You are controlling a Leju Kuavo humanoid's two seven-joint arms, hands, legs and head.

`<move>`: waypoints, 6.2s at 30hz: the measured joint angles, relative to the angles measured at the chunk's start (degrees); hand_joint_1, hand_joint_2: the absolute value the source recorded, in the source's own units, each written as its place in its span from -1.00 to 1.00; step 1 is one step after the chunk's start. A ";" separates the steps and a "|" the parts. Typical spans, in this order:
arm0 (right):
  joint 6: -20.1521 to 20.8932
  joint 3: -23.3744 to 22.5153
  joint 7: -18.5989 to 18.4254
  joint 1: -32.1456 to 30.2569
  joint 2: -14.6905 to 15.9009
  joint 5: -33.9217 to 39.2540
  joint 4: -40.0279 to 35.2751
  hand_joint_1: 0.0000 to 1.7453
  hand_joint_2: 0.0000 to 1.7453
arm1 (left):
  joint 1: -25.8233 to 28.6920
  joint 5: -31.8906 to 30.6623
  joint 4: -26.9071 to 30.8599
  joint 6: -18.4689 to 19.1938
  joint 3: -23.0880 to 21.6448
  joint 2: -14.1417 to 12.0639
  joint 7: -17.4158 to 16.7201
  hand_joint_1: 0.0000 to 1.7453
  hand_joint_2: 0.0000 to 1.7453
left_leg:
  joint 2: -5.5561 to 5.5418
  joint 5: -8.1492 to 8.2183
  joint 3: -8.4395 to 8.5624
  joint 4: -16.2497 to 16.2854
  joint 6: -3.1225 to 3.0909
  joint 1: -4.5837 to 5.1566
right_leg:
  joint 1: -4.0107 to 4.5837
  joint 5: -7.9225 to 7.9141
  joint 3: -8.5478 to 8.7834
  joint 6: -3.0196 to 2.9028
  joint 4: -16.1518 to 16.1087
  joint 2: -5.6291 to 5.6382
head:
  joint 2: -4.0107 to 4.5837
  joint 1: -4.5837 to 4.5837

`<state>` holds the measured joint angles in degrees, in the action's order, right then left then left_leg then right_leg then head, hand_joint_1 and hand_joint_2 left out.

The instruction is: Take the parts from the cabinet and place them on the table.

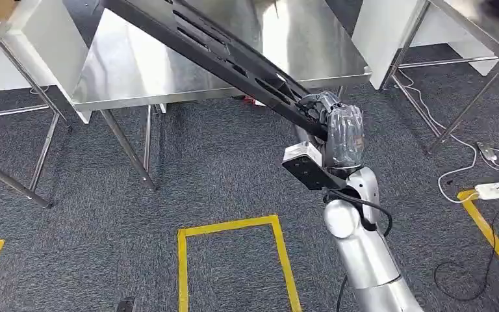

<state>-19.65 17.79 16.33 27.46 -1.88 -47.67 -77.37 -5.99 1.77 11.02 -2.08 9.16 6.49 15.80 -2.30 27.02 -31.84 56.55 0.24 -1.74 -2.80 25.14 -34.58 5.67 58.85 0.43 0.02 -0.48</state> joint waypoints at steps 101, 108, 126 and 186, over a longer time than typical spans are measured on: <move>-3.48 -5.27 -9.83 3.21 2.18 -15.81 11.37 1.00 1.00 | 0.87 -2.34 0.26 -4.76 5.40 1.80 -0.68 -1.00 1.00 | 0.80 -1.13 -2.18 1.62 -4.37 3.75 | 3.51 -1.01 -0.49 -5.28 -1.47 0.10 | 0.00 -0.88; -6.49 -8.37 -23.39 8.88 4.48 -32.51 28.95 1.00 1.00 | 0.86 -3.63 0.26 -5.07 6.25 1.18 0.31 -1.00 1.00 | 0.79 -1.10 -2.10 1.52 -4.31 3.74 | 3.53 -0.97 -0.48 -5.34 -1.47 0.10 | 0.00 -0.86; -4.79 -10.54 -32.46 12.74 5.75 -42.32 50.97 1.00 1.00 | 0.69 -5.25 0.33 -2.67 7.96 -0.26 3.74 -1.00 1.00 | 0.94 -1.05 -2.11 1.52 -4.29 3.75 | 3.51 -0.97 -0.46 -5.33 -1.46 0.25 | 0.00 -0.86; 6.23 24.22 -30.34 22.43 -9.05 -42.43 59.84 -1.00 -1.00 | 2.66 -2.01 0.33 -0.98 21.90 -0.50 2.86 -1.00 -1.00 | 1.20 -1.04 -2.03 1.50 -4.24 3.75 | 3.49 -0.96 -0.42 -5.41 -1.53 0.59 | 0.00 -0.84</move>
<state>-13.42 42.01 -14.01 49.89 -10.93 -90.09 -17.53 -3.33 -0.24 11.34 -3.06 31.06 5.99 18.67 -1.10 25.98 -33.87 58.05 -4.00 2.00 0.69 24.18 -35.00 0.26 57.32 1.02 0.02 -1.31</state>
